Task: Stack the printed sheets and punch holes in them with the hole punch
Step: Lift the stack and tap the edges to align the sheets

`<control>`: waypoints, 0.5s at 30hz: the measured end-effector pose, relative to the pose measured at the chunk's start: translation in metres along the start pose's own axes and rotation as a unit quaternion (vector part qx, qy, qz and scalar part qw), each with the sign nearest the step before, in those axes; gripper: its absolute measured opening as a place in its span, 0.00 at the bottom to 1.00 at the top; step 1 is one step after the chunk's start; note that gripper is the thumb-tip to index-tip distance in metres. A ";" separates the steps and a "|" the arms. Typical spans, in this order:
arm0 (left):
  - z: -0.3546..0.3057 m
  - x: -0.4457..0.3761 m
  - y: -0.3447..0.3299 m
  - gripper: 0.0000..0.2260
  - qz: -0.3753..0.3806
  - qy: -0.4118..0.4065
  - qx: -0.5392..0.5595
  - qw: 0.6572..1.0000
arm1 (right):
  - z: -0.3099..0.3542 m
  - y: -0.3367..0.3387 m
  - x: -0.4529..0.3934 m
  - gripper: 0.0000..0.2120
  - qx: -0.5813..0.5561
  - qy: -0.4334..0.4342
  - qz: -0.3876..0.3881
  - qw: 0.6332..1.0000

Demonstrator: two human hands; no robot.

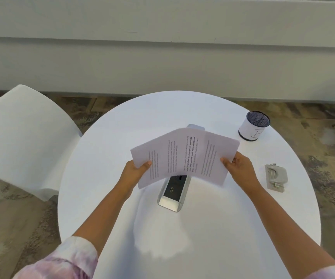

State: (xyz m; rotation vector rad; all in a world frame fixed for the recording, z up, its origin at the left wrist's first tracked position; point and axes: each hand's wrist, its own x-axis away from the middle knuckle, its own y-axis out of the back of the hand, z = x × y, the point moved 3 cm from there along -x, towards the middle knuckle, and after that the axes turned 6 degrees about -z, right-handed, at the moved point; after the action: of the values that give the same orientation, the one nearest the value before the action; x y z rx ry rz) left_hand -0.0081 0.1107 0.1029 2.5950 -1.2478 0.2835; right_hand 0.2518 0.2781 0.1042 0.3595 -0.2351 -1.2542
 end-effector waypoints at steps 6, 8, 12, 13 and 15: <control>-0.005 -0.004 0.001 0.10 -0.011 -0.010 0.002 1.000 | -0.001 0.000 -0.003 0.10 -0.005 -0.008 0.022 1.000; -0.005 -0.006 0.000 0.08 -0.014 -0.006 -0.006 1.000 | -0.005 -0.002 -0.003 0.13 0.052 -0.013 0.038 0.998; -0.007 -0.010 0.001 0.08 -0.013 0.013 0.025 1.000 | -0.006 -0.002 -0.001 0.28 0.119 0.012 -0.003 0.993; -0.006 -0.010 0.002 0.09 -0.010 0.022 0.039 0.999 | -0.008 -0.001 0.000 0.32 0.129 -0.008 -0.021 0.991; -0.004 -0.008 0.002 0.11 -0.005 0.035 0.069 0.997 | -0.015 -0.002 0.004 0.36 0.148 -0.067 -0.050 0.985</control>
State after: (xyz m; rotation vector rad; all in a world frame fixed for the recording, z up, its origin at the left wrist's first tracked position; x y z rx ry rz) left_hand -0.0147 0.1171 0.1048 2.6807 -1.2308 0.4711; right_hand 0.2569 0.2759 0.0896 0.5492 -0.5269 -1.3459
